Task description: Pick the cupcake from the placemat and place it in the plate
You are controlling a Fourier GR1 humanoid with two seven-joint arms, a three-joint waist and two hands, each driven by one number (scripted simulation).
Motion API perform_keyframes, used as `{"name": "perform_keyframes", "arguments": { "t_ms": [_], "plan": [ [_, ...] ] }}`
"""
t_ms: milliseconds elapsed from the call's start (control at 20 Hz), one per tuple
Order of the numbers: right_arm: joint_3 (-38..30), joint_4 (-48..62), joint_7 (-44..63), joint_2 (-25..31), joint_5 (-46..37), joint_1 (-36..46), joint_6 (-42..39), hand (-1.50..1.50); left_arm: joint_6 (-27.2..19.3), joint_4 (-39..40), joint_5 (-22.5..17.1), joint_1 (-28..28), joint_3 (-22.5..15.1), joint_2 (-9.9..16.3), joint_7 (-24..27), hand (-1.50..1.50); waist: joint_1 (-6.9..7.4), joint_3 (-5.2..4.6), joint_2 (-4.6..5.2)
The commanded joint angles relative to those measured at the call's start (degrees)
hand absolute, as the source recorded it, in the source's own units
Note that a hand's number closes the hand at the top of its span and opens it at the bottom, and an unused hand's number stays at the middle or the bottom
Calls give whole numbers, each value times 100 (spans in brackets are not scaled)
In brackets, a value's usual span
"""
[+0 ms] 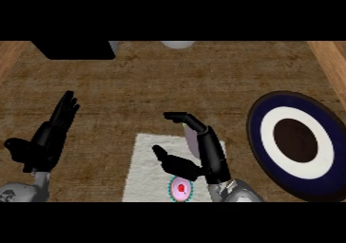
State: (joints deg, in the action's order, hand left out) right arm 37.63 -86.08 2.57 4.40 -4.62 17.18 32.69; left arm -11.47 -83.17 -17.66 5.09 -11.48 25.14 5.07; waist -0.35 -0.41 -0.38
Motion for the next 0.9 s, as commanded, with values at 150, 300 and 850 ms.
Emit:
{"name": "perform_keyframes", "arguments": {
  "t_ms": [150,300,850],
  "plan": [
    [1997,228,-374,-429,-1555,-1065,2565,-150,202,462,170,-270,-52,-53,361,0,18,34,15],
    [2097,258,673,-434,-2700,-1230,2894,-150,245,524,194,-395,40,-74,524,0,-18,28,6],
    [1724,-983,3178,144,-5667,-2797,543,-150,319,622,221,-475,214,-19,558,0,-106,10,-16]
  ]
}}
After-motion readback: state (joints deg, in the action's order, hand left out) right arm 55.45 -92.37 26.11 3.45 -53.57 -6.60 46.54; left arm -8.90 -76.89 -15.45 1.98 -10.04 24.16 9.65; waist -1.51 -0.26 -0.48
